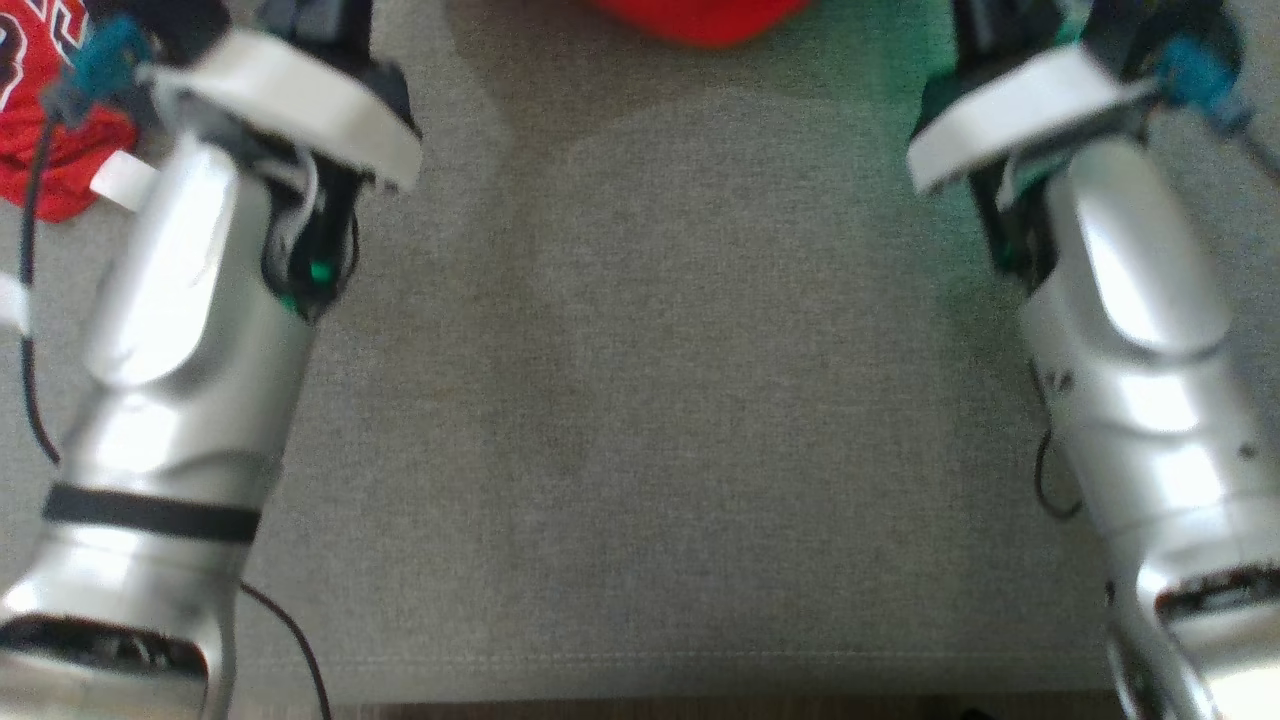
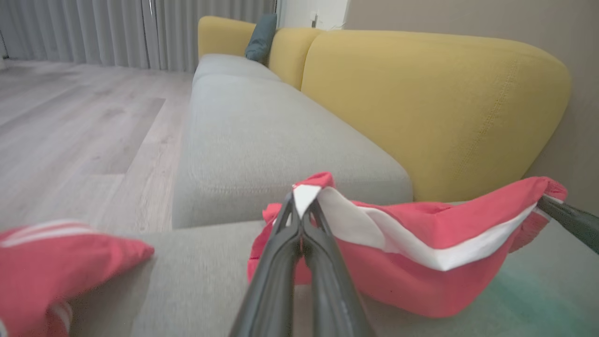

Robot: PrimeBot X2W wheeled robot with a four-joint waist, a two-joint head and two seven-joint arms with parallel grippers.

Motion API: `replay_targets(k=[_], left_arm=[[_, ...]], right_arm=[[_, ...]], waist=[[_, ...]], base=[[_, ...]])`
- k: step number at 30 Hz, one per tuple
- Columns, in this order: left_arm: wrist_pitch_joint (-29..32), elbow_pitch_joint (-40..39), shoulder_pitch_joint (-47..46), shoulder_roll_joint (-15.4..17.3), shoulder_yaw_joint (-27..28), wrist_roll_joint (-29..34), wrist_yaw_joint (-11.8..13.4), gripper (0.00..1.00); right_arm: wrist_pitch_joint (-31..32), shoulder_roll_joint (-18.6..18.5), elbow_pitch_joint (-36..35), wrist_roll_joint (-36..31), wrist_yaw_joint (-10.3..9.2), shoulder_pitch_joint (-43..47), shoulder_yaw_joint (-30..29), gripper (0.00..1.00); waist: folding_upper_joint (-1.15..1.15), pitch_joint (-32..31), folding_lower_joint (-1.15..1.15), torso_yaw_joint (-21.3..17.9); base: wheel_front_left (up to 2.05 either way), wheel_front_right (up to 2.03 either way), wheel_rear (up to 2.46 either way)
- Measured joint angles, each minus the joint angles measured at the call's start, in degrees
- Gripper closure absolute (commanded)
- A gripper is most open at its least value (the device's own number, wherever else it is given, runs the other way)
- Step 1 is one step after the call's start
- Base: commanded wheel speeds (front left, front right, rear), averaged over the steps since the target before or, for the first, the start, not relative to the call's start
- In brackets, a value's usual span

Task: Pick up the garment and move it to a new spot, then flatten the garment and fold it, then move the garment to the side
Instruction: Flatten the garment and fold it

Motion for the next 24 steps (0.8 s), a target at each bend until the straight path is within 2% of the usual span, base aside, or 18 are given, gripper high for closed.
replay_targets(k=[4, 10, 24], left_arm=[[-0.5, -1.4, 5.1, 0.1, 0.1, -2.9, 0.0, 1.0], [-0.5, -11.7, 14.2, 0.1, 4.3, -2.6, 0.0, 1.0], [-0.5, -35.8, 47.2, -1.6, 8.6, 0.1, 0.0, 1.0]], right_arm=[[0.0, 0.3, -3.2, 2.3, 0.0, 6.1, 0.2, 1.0], [0.0, 0.4, -13.2, 4.3, 0.0, 13.7, -0.6, 1.0], [-0.2, 1.0, -32.4, 6.5, 0.0, 42.0, -1.2, 1.0]], waist=[[0.0, -0.3, -0.02, 0.0], [0.0, -2.9, -0.02, -0.8], [0.01, -15.2, -0.03, -1.9]], base=[[0.0, 0.0, 0.0], [0.0, 0.0, 0.0], [0.0, 0.0, 0.0]])
